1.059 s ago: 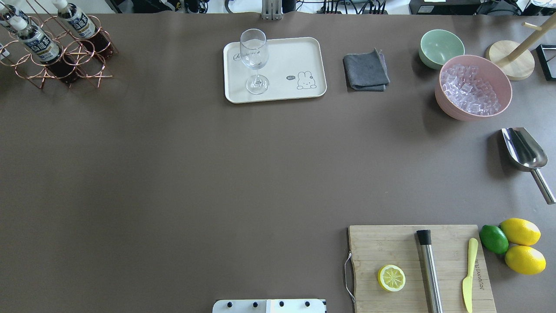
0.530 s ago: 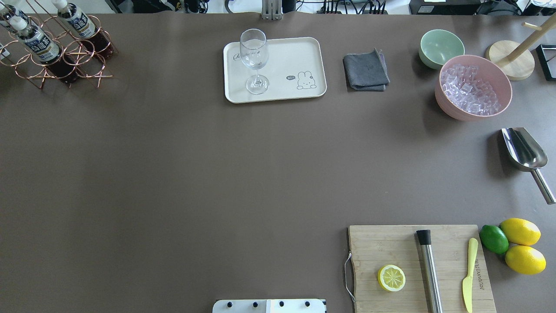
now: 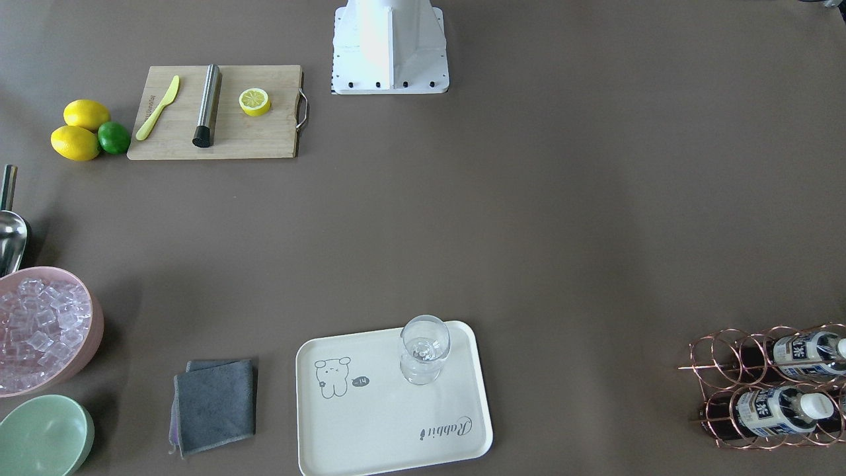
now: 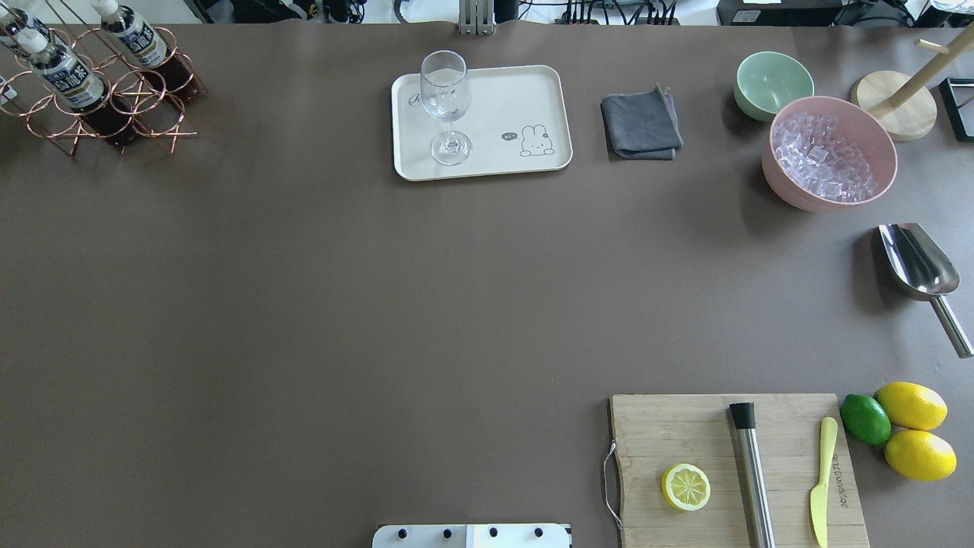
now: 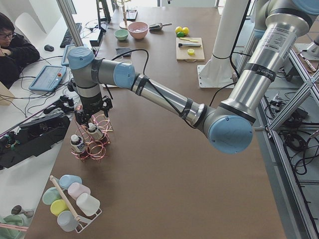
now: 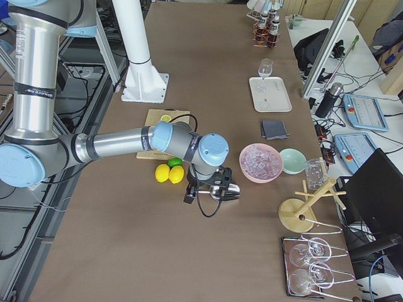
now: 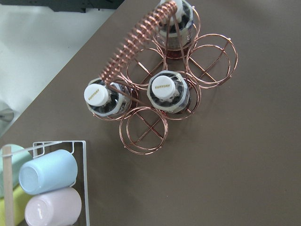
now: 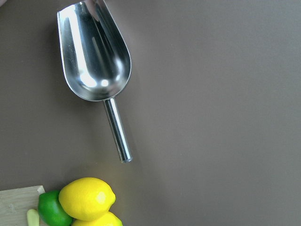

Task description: Take tea from basket to plate

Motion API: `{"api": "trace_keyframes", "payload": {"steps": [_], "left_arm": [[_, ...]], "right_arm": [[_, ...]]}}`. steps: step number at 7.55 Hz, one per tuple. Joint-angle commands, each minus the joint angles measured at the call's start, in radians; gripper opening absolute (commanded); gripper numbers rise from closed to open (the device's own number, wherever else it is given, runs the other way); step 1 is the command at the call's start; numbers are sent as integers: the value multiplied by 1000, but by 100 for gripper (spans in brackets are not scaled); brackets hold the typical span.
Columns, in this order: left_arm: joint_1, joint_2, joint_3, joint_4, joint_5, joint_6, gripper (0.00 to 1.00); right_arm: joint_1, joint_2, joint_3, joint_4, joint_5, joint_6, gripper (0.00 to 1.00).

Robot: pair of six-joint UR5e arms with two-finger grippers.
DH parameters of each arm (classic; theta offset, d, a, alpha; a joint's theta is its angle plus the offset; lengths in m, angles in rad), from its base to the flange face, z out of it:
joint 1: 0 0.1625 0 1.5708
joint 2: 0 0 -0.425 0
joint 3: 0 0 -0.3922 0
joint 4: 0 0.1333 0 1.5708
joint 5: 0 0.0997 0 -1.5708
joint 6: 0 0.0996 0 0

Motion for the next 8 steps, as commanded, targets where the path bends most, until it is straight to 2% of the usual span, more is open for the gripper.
{"api": "trace_keyframes", "payload": {"steps": [1, 4, 8], "left_arm": [[12, -185, 257, -1, 0, 273, 97], [64, -236, 309, -66, 3, 312, 97], [85, -240, 356, -174, 4, 370, 97]], "right_arm": [[0, 0, 0, 0, 0, 0, 100], [0, 0, 0, 0, 0, 0, 100], [0, 0, -2, 0, 0, 0, 100]]}}
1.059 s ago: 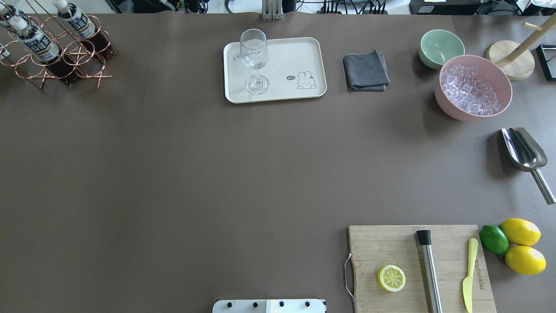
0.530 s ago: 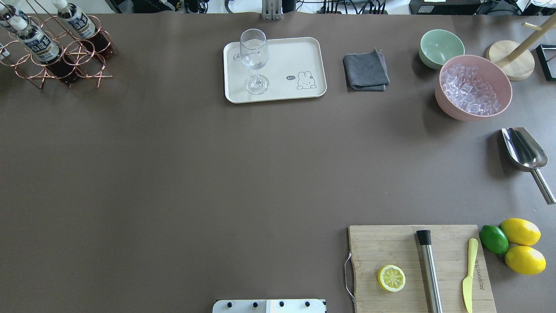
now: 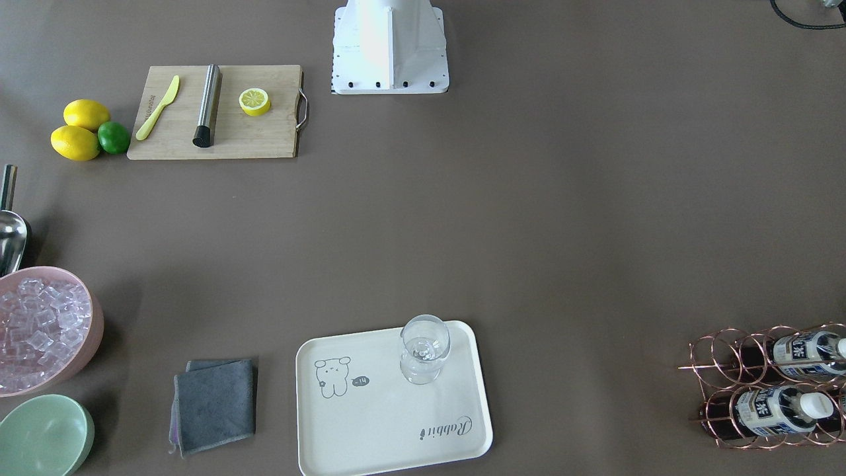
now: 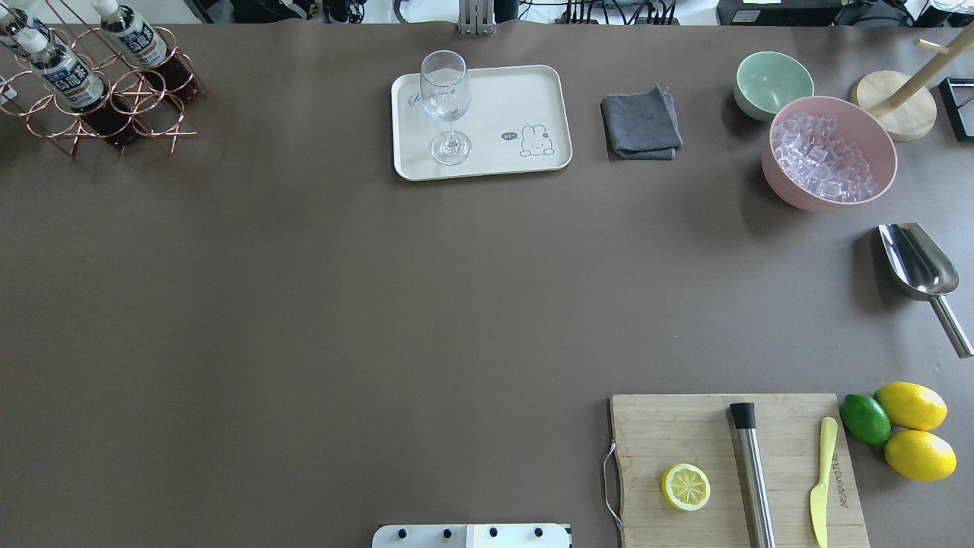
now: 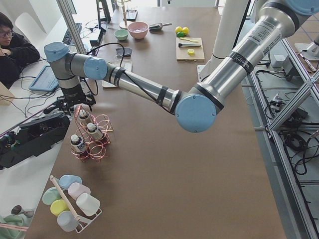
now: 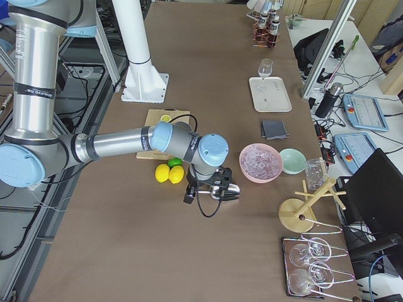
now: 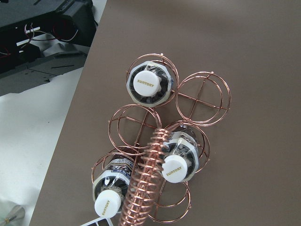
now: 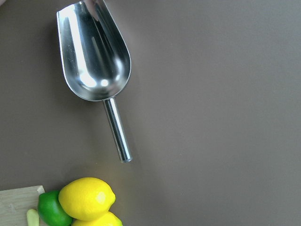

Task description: Take tea from basket to plate

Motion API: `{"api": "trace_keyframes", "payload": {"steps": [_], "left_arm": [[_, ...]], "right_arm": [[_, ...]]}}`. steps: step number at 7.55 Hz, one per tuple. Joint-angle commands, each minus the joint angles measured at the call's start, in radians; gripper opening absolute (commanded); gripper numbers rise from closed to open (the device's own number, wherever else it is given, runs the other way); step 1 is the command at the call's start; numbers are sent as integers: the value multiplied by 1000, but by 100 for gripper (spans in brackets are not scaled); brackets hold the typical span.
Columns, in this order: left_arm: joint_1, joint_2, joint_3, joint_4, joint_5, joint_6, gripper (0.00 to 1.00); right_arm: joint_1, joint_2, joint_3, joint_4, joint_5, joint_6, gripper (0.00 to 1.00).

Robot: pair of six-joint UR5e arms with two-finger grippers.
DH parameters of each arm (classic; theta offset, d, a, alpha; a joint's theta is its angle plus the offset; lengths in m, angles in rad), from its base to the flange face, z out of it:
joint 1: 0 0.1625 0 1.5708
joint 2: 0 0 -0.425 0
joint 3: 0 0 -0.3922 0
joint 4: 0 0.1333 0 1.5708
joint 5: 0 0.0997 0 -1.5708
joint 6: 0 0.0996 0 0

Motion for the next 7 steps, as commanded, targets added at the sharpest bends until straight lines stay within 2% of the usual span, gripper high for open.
{"api": "trace_keyframes", "payload": {"steps": [1, 3, 7], "left_arm": [[2, -9, 58, -79, 1, 54, 97], [8, -39, 121, -115, 1, 82, 98], [23, -55, 117, -115, 1, 65, 98]], "right_arm": [[0, 0, -2, 0, 0, 0, 100], [0, 0, -1, 0, 0, 0, 100], [2, -2, -4, -2, 0, 0, 100]]}}
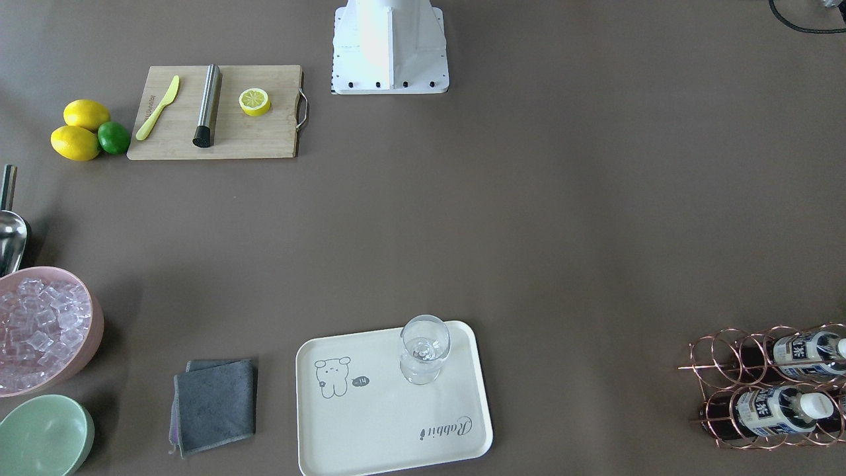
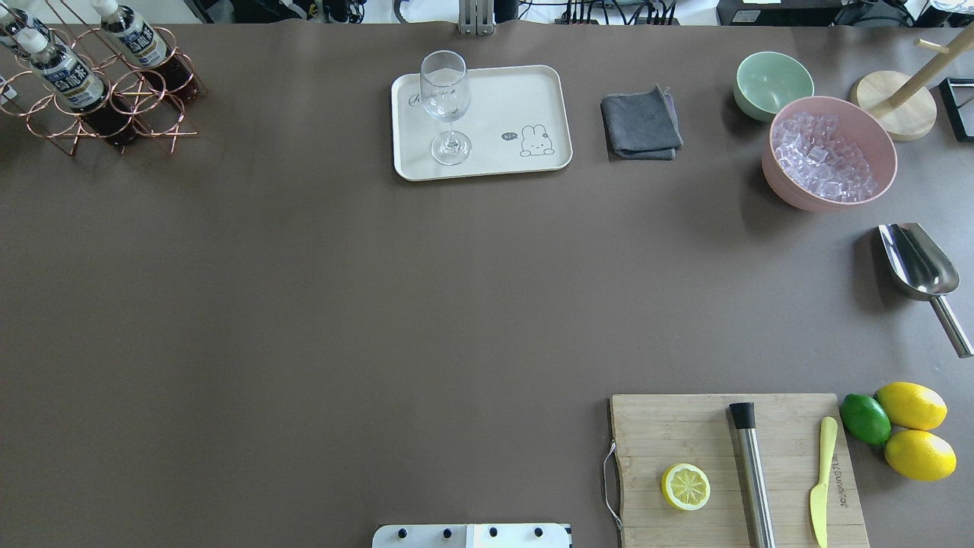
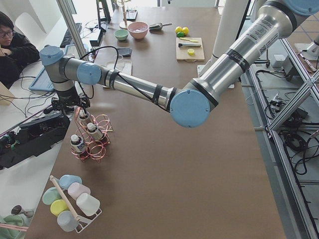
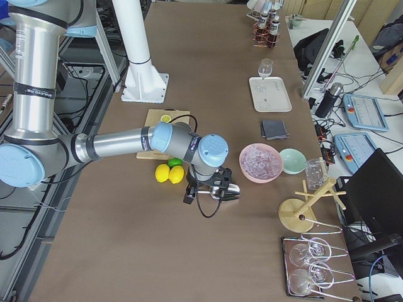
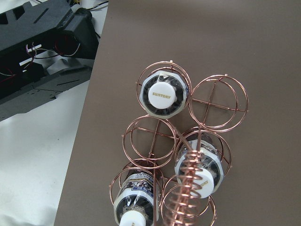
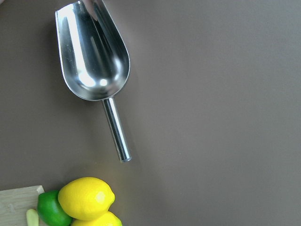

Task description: Take tea from basket to plate

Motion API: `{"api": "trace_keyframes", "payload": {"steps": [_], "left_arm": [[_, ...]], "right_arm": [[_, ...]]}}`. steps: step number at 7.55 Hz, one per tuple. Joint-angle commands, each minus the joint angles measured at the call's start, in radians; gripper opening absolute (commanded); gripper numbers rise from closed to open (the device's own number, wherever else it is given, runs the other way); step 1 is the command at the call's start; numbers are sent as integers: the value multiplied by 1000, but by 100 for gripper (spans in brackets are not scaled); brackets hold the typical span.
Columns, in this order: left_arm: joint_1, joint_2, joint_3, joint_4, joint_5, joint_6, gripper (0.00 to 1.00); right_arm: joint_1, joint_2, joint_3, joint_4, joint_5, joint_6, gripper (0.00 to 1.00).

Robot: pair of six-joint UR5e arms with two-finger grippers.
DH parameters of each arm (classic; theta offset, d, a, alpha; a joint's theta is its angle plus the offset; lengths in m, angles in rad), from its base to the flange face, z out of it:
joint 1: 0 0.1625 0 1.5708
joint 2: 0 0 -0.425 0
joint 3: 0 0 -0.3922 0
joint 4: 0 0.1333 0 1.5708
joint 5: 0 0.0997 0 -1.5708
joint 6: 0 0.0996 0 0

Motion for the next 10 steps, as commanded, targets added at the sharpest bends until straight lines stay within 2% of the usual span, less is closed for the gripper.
{"api": "trace_keyframes", "payload": {"steps": [1, 7, 9, 10], "left_arm": [[17, 1, -11, 3, -1, -5, 98], [26, 24, -12, 1, -2, -3, 96], [15, 41, -12, 0, -5, 3, 28], [14, 36, -15, -2, -5, 0, 24]], "right_arm": [[0, -2, -4, -2, 0, 0, 100], [0, -6, 5, -8, 0, 0, 100], [0, -8, 6, -10, 2, 0, 100], [0, -8, 6, -10, 2, 0, 100]]}}
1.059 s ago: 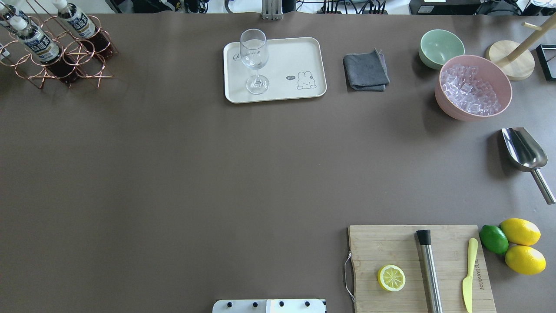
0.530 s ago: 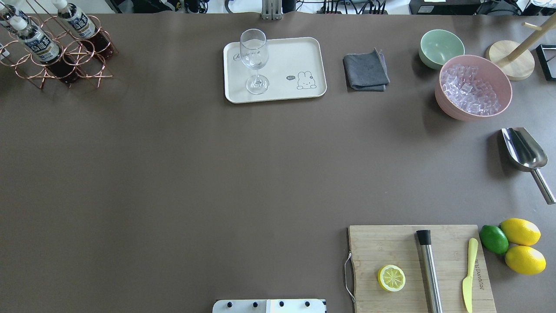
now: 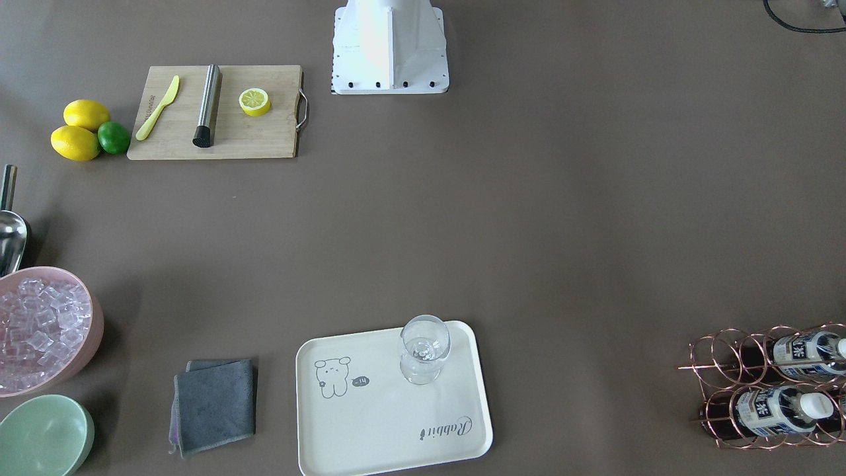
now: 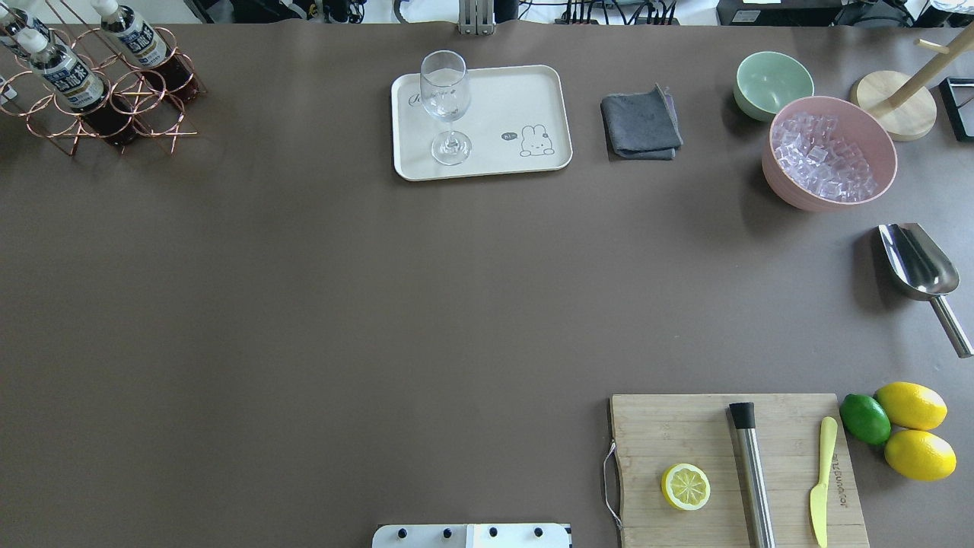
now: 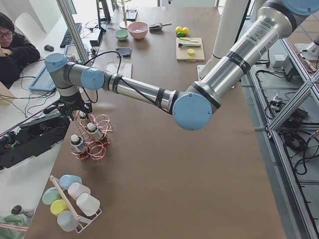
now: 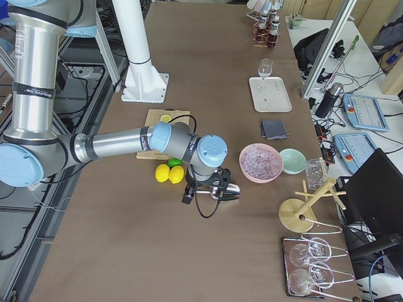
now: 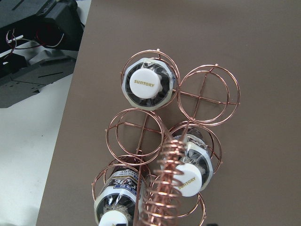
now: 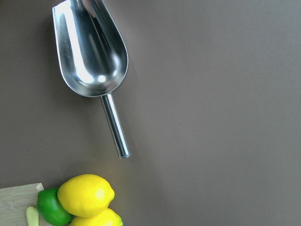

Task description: Take tea from basket to plate

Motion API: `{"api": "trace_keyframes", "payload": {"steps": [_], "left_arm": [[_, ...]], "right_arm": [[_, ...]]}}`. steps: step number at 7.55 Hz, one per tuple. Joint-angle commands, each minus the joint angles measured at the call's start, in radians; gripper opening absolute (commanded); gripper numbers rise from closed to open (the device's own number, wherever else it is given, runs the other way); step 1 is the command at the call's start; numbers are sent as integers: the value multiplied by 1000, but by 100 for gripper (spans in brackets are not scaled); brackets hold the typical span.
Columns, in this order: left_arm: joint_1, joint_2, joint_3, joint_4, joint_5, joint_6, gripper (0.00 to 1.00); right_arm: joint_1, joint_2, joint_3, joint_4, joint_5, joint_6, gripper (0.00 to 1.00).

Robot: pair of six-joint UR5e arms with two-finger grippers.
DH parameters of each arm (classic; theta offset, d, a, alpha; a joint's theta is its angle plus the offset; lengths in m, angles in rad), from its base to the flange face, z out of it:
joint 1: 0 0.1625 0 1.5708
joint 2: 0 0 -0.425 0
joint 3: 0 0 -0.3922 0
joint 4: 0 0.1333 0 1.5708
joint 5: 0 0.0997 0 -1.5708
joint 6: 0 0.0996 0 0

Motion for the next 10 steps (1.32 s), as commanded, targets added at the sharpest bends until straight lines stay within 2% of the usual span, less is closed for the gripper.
{"api": "trace_keyframes", "payload": {"steps": [1, 4, 7, 8, 9, 10], "left_arm": [[-4, -8, -4, -3, -1, 0, 37], [-5, -31, -7, -1, 0, 0, 72], [-1, -27, -10, -3, 0, 11, 69], [-2, -22, -10, -6, 0, 14, 48], [-8, -2, -10, -39, 0, 16, 22], [-30, 12, -6, -51, -3, 17, 0]], "right_arm": [[0, -1, 0, 0, -1, 0, 100], [0, -1, 2, 0, 1, 0, 100], [-2, 1, 0, 1, 1, 0, 100], [-2, 1, -1, 1, 1, 0, 100], [-2, 1, 0, 1, 1, 0, 100], [-5, 1, -1, 1, 1, 0, 100]]}}
